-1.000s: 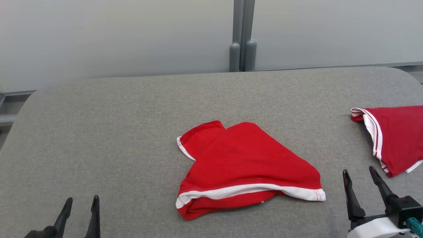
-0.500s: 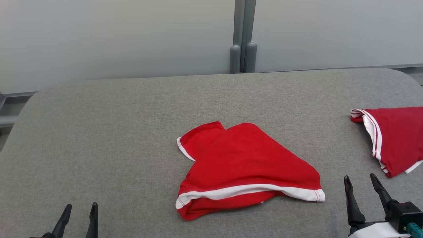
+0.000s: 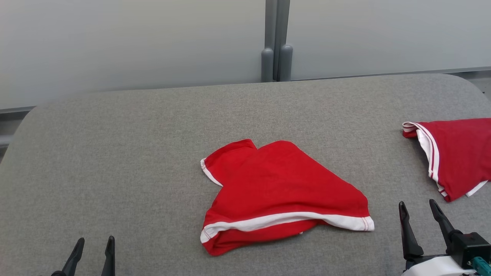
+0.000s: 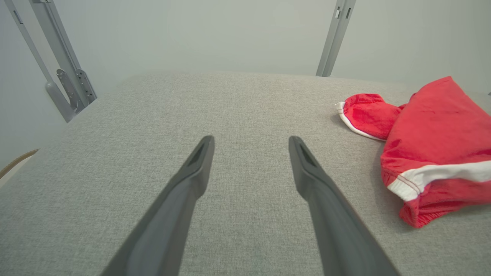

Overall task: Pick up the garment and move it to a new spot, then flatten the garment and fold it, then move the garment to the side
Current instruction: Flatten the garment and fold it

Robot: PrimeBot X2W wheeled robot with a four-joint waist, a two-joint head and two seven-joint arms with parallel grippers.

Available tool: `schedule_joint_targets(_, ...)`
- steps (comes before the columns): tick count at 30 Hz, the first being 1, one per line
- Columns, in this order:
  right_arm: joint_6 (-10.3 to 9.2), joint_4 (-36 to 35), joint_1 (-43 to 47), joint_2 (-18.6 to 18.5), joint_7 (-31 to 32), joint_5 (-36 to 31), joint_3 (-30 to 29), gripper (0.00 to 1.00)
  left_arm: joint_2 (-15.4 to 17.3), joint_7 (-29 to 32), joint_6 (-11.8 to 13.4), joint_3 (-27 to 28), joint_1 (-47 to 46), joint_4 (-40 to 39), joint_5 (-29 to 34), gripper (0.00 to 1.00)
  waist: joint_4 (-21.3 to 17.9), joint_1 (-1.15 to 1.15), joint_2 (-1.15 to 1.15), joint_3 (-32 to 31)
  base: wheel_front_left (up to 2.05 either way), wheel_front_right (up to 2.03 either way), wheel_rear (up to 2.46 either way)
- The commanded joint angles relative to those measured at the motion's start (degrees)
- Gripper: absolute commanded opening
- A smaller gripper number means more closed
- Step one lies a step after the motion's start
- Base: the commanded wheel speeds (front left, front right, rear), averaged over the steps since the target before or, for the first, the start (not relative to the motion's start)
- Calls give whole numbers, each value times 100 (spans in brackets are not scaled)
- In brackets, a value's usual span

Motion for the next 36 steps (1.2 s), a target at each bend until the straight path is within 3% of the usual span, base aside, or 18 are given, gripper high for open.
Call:
schedule_joint_targets(1, 0, -9, -45, -3, -17, -19, -9, 100, -9, -13, -11, 16, -21, 10, 19, 100, 5, 0, 15, 2, 0, 0, 0)
schedule_joint_targets(14, 0, -58, -99, -53, -16, -9, -21, 100, -9, -13, -23, -30, -37, -21, 16, 100, 92, 0, 15, 48, 0, 0, 0)
schedule_joint_targets(19, 0, 446, 22, -158, -16, 135, 311, 100, -144, 77, -24, -307, -73, 76, -349, 100, 116, 0, 15, 148, 0, 0, 0)
schedule_joint_targets(25, -2, 971, -344, -444, 450, 318, 592, 100, -209, 1165, -23, -795, -300, -142, -1251, 100, 136, 0, 15, 497, 0, 0, 0)
schedule_joint_targets(31, -2, 785, -790, -746, 1342, 504, 1041, 100, -294, 2697, 304, -962, -358, -879, -1927, 100, 118, 0, 15, 1040, 0, 0, 0)
schedule_joint_targets(36, -2, 666, -889, -901, 1730, 687, 1319, 100, -224, 3255, 385, -1063, -377, -1420, -2146, 100, 178, 0, 15, 1285, 0, 0, 0)
